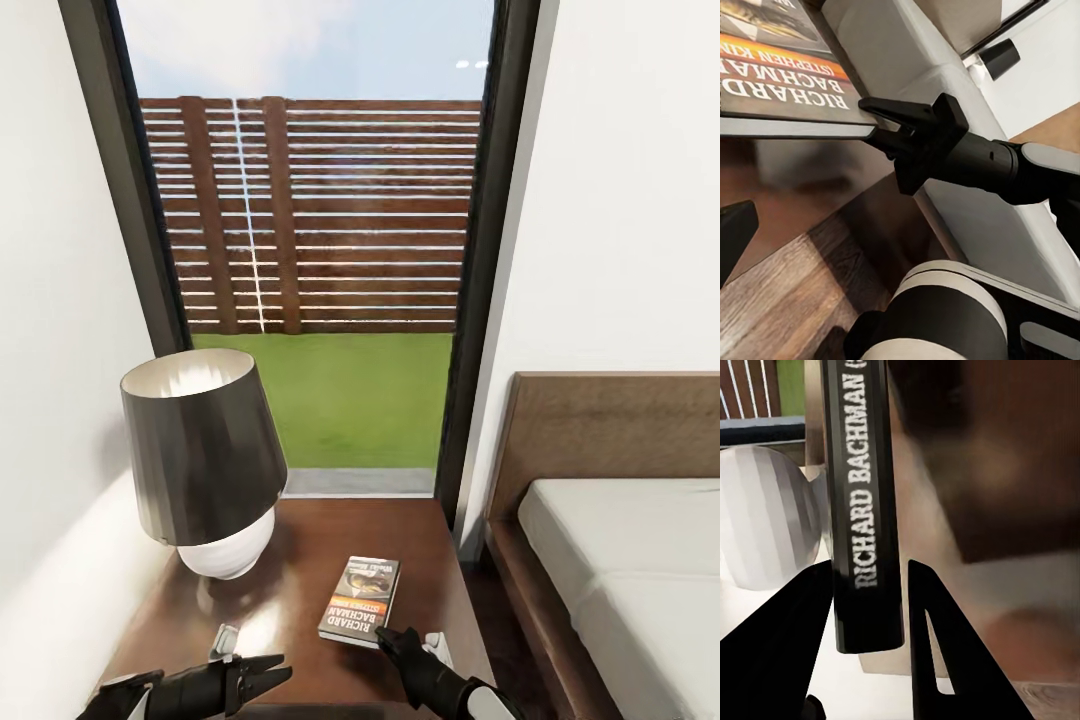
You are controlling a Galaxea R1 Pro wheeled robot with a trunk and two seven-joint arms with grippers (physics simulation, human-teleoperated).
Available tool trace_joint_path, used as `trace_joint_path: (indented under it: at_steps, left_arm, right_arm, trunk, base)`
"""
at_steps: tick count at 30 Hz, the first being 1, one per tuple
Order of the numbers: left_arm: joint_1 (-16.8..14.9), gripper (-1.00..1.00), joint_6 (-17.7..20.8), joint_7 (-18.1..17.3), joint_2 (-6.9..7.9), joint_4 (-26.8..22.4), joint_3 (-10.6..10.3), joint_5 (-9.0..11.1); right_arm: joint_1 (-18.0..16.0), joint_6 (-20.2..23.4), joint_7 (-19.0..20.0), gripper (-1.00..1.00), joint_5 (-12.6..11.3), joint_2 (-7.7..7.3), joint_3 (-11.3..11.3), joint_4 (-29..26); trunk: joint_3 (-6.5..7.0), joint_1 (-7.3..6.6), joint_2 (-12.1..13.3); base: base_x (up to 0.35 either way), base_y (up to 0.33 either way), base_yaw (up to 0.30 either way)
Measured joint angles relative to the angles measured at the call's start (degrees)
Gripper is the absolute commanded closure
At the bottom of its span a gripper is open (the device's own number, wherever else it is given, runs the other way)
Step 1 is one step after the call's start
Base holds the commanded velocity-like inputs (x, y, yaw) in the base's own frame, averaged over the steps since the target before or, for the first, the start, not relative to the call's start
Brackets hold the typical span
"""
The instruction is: In the bedroom, move the book from the bed onto either nightstand, and place the two sandals side by side next to the bed.
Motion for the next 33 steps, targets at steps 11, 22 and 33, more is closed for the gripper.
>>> trace_joint_path:
  at_steps: [11,22,33]
  left_arm:
    - [0.0,-1.0,0.0,0.1,0.0,0.0,0.0,0.0]
    - [0.0,-1.0,0.0,0.2,0.0,0.0,0.0,0.0]
    - [0.0,-1.0,0.0,0.2,0.0,0.0,0.0,0.0]
  right_arm:
    - [0.0,0.0,0.0,1.0,0.0,0.03,0.0,0.0]
    - [0.0,0.0,0.0,1.0,0.0,0.06,0.0,0.0]
    - [0.0,0.3,0.4,1.0,-1.3,0.07,0.0,-0.2]
  trunk:
    - [0.0,0.0,0.0]
    - [0.0,0.0,0.0]
    - [-1.06,1.3,-2.4]
  base:
    - [0.106,0.0,0.0]
    - [0.114,0.0,0.0]
    - [0.002,0.0,0.0]
